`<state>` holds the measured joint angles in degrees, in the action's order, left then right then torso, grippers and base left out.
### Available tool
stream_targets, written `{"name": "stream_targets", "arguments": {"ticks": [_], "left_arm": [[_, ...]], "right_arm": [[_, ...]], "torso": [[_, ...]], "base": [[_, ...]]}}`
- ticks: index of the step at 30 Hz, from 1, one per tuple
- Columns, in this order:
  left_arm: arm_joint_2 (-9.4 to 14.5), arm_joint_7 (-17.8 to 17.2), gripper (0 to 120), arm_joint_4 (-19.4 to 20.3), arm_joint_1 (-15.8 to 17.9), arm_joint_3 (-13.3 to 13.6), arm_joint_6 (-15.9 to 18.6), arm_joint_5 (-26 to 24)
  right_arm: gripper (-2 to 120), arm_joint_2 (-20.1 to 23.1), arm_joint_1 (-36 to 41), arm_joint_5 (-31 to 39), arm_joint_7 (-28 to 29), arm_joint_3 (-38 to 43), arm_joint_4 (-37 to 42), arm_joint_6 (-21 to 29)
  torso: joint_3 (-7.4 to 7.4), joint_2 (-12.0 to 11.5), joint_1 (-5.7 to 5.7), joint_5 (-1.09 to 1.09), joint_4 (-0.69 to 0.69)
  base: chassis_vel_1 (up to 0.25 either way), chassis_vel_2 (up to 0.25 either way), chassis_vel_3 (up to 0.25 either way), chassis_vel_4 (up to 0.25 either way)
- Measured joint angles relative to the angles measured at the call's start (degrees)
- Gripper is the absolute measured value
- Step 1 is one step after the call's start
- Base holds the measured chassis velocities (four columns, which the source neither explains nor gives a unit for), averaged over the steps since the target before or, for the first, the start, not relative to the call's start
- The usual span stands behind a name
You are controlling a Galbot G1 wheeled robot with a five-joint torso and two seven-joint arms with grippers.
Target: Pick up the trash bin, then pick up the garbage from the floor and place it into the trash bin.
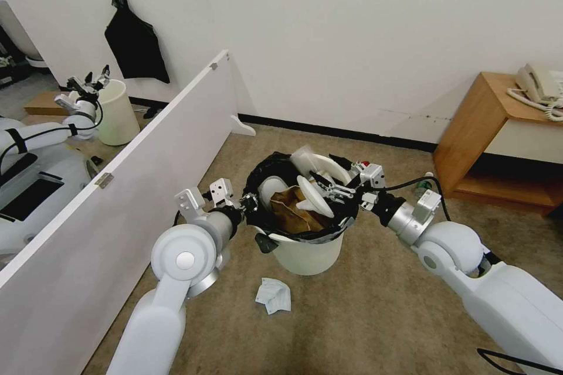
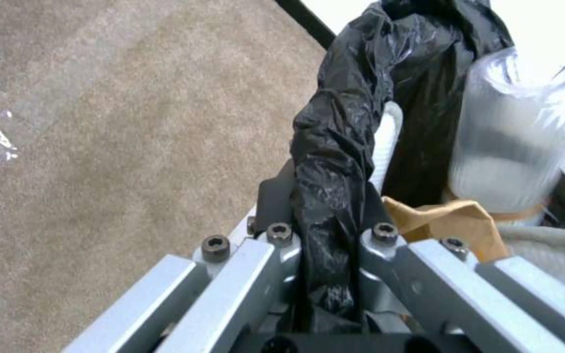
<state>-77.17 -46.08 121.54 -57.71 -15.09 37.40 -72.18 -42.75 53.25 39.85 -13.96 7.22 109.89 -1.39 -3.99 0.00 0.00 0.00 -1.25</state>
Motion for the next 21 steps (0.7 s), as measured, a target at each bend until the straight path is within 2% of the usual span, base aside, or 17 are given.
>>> {"name": "stream_targets", "arguments": {"ticks": [6, 21], "left_arm": [[-0.7, 0.2, 4, -0.7, 0.0, 0.3, -0.1, 0.4], [-1.3, 0.8, 4, -2.0, 0.6, -0.2, -0.4, 1.2]], "right_arm": [[100, 0.3, -0.1, 0.4, 0.2, 0.5, 0.1, 0.1], [100, 0.7, -0.1, 1.8, 0.6, 4.4, 2.4, 0.9]], "torso": [[0.0, 0.0, 0.0, 0.0, 0.0], [0.0, 0.0, 0.0, 0.0, 0.0]], "base": [[0.0, 0.0, 0.0, 0.0], [0.0, 0.0, 0.0, 0.0]]}}
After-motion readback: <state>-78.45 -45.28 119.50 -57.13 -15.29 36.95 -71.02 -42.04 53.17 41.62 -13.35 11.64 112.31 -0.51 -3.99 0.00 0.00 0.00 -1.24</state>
